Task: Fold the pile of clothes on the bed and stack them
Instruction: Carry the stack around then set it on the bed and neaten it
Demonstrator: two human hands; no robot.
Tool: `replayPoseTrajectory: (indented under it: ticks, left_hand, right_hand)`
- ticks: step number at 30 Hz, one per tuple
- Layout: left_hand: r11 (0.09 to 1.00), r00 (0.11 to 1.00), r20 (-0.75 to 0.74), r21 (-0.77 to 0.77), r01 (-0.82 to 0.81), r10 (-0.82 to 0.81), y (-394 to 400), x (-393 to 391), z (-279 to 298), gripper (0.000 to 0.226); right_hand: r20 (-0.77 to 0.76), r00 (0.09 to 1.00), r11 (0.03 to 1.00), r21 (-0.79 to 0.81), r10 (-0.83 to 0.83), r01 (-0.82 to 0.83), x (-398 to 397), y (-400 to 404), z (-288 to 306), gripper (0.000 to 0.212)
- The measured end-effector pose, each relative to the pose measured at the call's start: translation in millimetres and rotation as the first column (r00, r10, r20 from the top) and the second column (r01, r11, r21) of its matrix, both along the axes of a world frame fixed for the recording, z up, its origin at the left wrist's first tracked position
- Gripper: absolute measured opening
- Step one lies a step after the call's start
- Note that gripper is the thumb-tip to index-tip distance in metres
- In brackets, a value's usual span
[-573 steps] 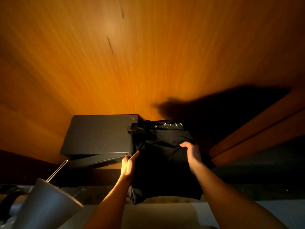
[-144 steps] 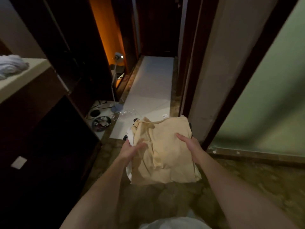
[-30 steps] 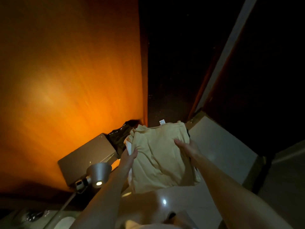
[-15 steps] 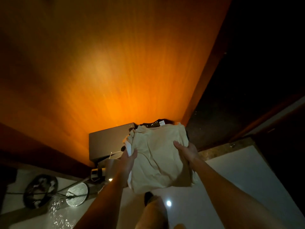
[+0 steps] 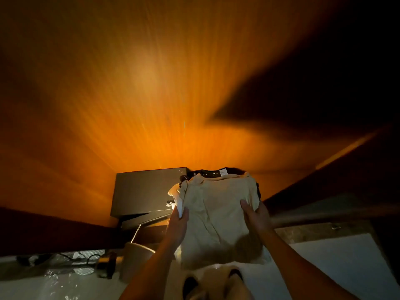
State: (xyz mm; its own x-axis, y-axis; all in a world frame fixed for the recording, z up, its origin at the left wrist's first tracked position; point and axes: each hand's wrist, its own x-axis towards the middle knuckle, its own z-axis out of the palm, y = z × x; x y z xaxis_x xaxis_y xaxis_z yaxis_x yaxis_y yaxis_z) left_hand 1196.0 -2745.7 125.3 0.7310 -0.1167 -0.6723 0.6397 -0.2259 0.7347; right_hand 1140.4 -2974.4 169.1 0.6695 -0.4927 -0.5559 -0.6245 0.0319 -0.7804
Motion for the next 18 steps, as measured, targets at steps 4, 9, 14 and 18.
replayPoseTrajectory:
  ticks: [4, 9, 14, 18]
  left_hand:
    - [0.996, 0.991, 0.093, 0.009, -0.094, 0.092, -32, 29, -68, 0.021]
    - [0.986, 0.972, 0.180, 0.049, -0.161, 0.150, -61, 60, -162, 0.037]
    - [0.985, 0.959, 0.272, 0.124, -0.118, 0.081, -76, 89, -262, 0.069]
    - [0.982, 0.947, 0.320, 0.175, -0.067, 0.008, -83, 122, -336, 0.052]
  right_hand:
    - [0.096, 0.995, 0.998, -0.054, -0.022, 0.027, 32, -20, -87, 0.075]
    - [0.084, 0.996, 0.995, -0.094, -0.018, 0.026, 73, -44, -187, 0.072]
    - [0.083, 0.996, 0.966, -0.254, -0.024, 0.044, 107, -61, -283, 0.067]
    - [0.125, 0.989, 0.961, -0.257, -0.076, 0.106, 134, -68, -360, 0.072]
